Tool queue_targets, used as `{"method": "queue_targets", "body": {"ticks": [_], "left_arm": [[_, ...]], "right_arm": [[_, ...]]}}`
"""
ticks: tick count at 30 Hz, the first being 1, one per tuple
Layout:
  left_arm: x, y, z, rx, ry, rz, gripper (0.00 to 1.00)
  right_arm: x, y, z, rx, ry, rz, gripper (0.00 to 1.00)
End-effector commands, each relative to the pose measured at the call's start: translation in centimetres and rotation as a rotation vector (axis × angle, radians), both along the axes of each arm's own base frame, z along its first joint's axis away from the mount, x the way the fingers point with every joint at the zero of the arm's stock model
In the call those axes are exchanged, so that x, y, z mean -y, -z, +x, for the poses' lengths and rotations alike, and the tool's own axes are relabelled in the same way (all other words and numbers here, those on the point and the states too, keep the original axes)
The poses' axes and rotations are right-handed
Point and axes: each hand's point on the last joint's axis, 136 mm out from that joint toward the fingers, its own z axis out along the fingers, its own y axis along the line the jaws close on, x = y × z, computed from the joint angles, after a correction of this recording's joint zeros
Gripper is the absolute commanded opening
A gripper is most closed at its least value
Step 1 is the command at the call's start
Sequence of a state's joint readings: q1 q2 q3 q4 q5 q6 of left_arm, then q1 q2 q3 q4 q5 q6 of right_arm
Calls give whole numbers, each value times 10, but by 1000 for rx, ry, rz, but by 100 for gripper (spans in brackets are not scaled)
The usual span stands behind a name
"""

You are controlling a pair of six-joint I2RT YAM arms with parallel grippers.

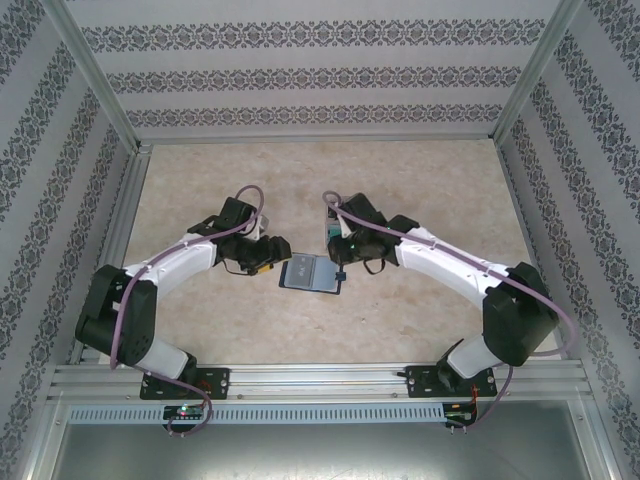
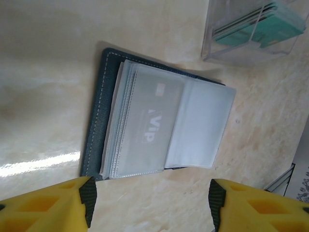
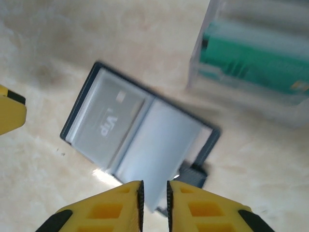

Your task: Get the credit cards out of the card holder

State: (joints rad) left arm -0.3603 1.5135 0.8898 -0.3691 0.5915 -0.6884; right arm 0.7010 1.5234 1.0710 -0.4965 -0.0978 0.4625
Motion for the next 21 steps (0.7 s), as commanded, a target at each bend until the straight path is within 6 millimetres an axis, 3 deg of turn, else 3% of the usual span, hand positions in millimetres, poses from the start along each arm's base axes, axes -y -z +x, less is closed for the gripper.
{"method": "queue_targets", "body": {"ticks": [1,6,13,21], "left_arm": [[15,-8,7,40,40,-33,65],[24,-1,3,24,72,-37,64],[40,9,1,7,109,-58,59],[43,28,3,-20,117,-35,56]], "right_arm": [[-11,26,-9,-106,125,51,24],[-2,60,-16,-178,179,-19,23],[5,89,-23,-236,190,-77,22],[8,104,-28,-266,200,-97,21]]}}
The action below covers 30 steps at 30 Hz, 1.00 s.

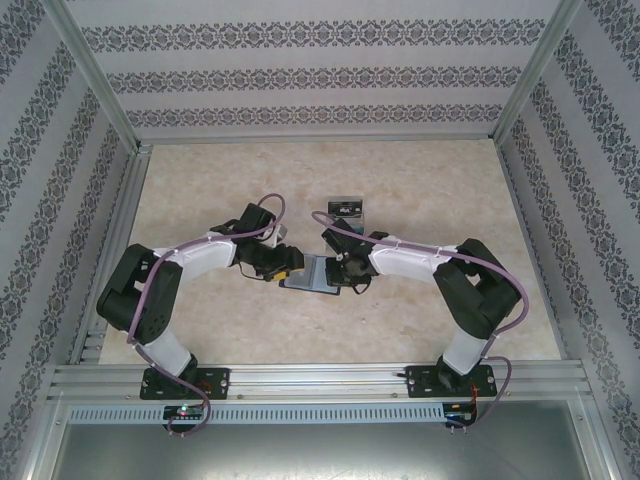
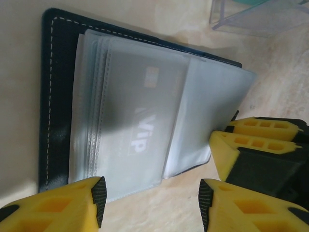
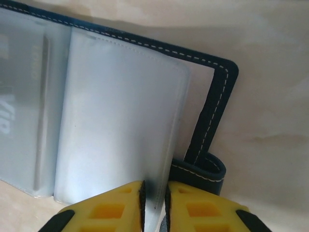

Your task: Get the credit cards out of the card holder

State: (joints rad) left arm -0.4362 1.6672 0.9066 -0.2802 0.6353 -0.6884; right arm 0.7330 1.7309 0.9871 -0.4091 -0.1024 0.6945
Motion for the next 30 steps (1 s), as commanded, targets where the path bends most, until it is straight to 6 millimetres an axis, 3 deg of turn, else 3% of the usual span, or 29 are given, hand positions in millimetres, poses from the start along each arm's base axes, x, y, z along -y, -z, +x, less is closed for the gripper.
{"method": "queue_targets", "body": {"ticks": [1,10,18,30], "left_arm": [[9,-3,9,36,21,-18,56],[9,17,6,0,24,5,57],[18,15,5,-1,36,-35,57],[44,8,2,0,71,-127,69]], "right_arm": [[7,12,-7,-31,24,-25,21],[6,13,-8,-39,23,-22,21],[4,17,-9,-52,20,-21,21],[5,21,-11,-64,23,-24,21]]}}
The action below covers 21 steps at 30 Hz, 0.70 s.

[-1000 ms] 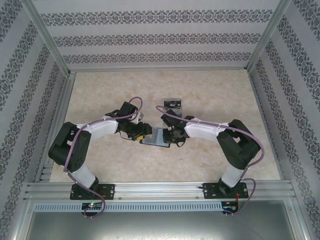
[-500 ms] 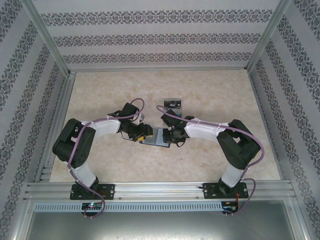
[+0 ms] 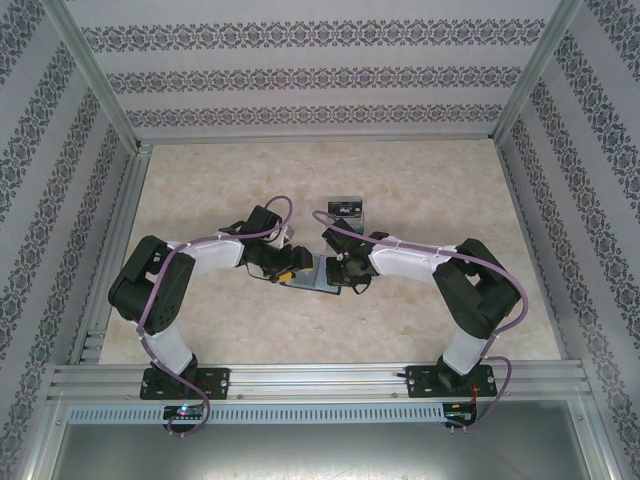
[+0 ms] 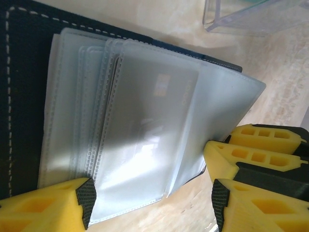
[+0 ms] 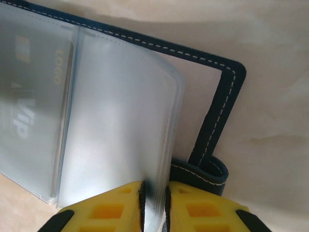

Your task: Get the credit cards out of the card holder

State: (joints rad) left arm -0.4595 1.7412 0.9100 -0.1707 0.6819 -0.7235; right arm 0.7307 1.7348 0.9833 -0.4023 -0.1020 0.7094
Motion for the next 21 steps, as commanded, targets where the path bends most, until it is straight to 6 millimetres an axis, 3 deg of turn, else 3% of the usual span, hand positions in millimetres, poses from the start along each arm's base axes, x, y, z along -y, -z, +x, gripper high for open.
{"method": "queue_targets", "body": {"ticks": [1,6,21], "left_arm": [[27,-4,-3,10,56,-80,69],[37,-11,-2,11,65,-143,69],[43,-32,0,52,80,-190,68]], "right_arm": [[4,20,-12,-60,9,-25,21],[5,21,-14,-65,15,-22,21],[7,22,-14,-68,22,-28,21]]}}
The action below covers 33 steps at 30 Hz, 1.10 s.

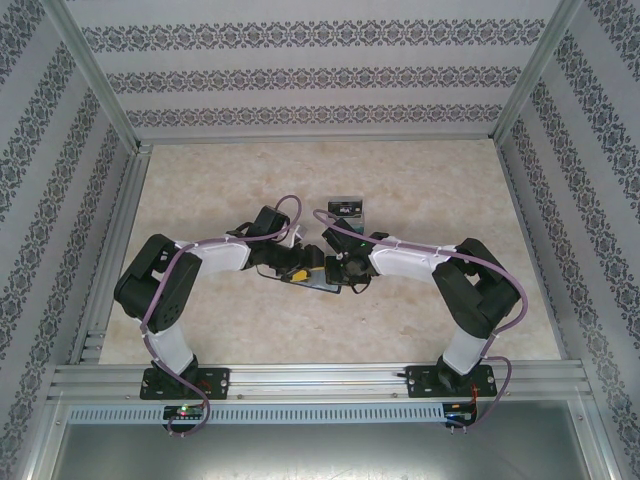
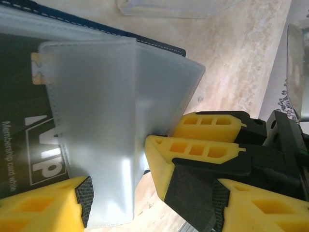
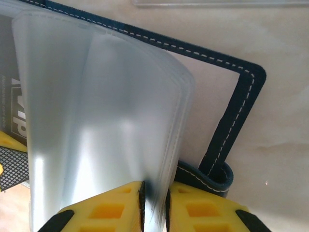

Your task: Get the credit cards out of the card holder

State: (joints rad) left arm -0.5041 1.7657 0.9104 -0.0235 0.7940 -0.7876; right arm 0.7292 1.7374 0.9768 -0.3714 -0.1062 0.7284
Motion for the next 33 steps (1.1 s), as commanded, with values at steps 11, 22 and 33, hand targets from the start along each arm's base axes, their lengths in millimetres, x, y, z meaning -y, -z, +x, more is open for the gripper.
{"method": "queue_targets", "body": {"ticks": [11,22,33], "left_arm": [[14,-22,10,56,26,-64,67],[9,-21,11,72,19,-18,68],[-3,-11,16,68,2,53,70]], "right_arm": [[27,6,-13,-25,71,-45,21],[47,-6,-10,23,154,-43,22],[61,-11,-10,41,206,-46,27]]}}
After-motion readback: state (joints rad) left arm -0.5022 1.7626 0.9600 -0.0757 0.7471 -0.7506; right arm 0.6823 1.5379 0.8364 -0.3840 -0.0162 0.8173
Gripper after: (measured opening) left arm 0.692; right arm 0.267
